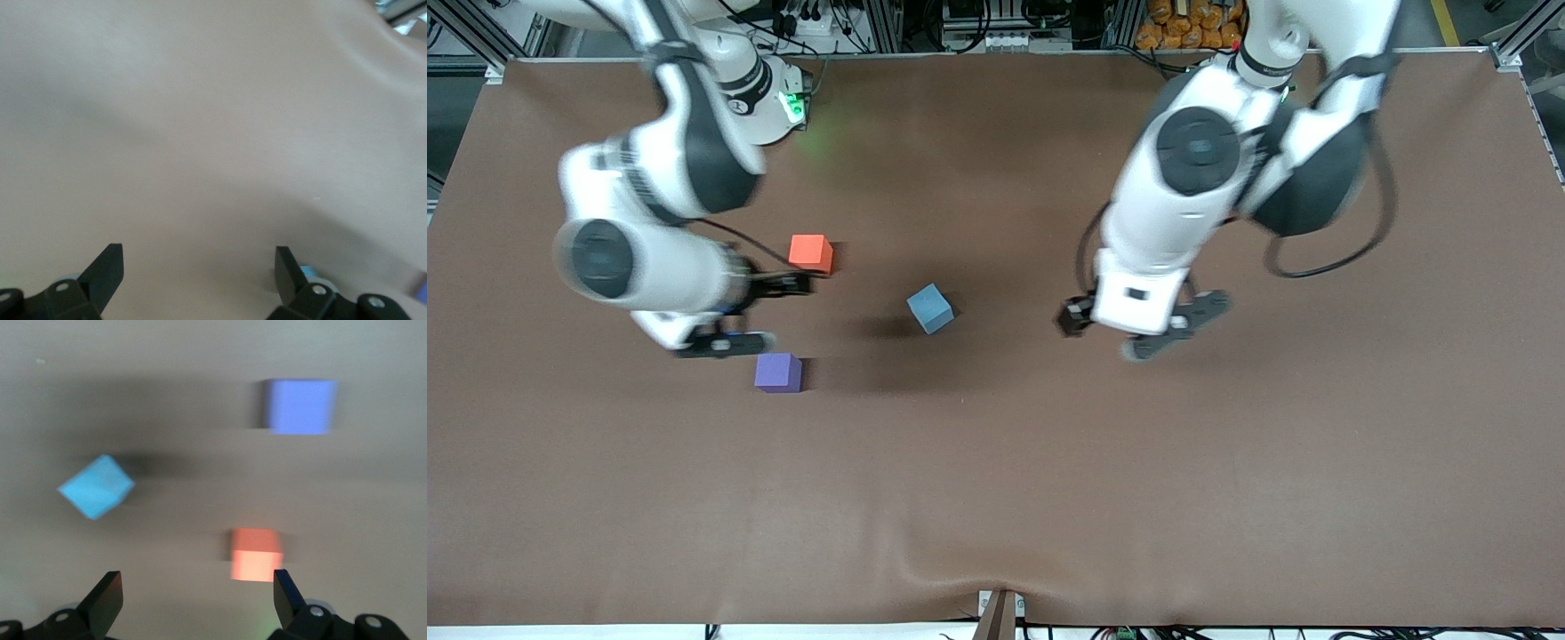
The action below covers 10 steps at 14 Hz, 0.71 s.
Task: Place blue block between orange and purple blocks
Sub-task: 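Grasp the blue block with the right gripper while the left gripper withdraws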
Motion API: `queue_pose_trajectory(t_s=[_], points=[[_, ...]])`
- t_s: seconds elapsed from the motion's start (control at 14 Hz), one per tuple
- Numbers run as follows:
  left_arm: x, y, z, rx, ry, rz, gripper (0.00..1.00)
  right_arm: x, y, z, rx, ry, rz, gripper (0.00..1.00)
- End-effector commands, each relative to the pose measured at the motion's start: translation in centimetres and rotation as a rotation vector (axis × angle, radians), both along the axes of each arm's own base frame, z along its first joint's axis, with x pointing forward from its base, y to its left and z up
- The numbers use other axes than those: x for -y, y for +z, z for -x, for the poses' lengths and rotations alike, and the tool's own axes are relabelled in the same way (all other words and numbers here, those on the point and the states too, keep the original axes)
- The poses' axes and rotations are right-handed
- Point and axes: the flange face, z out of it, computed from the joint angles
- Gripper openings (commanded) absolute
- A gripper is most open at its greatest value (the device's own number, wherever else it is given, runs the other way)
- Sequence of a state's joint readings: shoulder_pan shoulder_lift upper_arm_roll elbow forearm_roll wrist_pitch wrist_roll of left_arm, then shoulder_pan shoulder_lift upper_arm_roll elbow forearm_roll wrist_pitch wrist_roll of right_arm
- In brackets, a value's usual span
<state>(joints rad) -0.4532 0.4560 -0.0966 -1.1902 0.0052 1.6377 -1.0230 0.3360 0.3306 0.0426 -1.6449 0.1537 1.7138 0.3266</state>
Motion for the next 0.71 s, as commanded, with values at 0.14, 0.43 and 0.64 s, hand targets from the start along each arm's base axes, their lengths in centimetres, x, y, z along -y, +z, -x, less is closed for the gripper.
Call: queue_pose_trajectory(t_s=[0.14, 0.43, 0.64], points=[[-12.8, 4.3, -1.0, -0.069, -0.172, -0.024, 1.0, -11.1, -7.6, 2.7, 0.162, 0.071, -0.055, 1.0], [-22.9, 6.6, -1.2, -0.062, -0.255, -0.017, 1.0, -12.6, -11.9, 5.1, 0.254, 0.21, -0.065, 1.0], [-26.5, 7.3, -1.3, -0.052, -0.247, -0.022, 1.0, -12.1, -14.3, 6.3, 0.31, 0.324, -0.025, 1.0]])
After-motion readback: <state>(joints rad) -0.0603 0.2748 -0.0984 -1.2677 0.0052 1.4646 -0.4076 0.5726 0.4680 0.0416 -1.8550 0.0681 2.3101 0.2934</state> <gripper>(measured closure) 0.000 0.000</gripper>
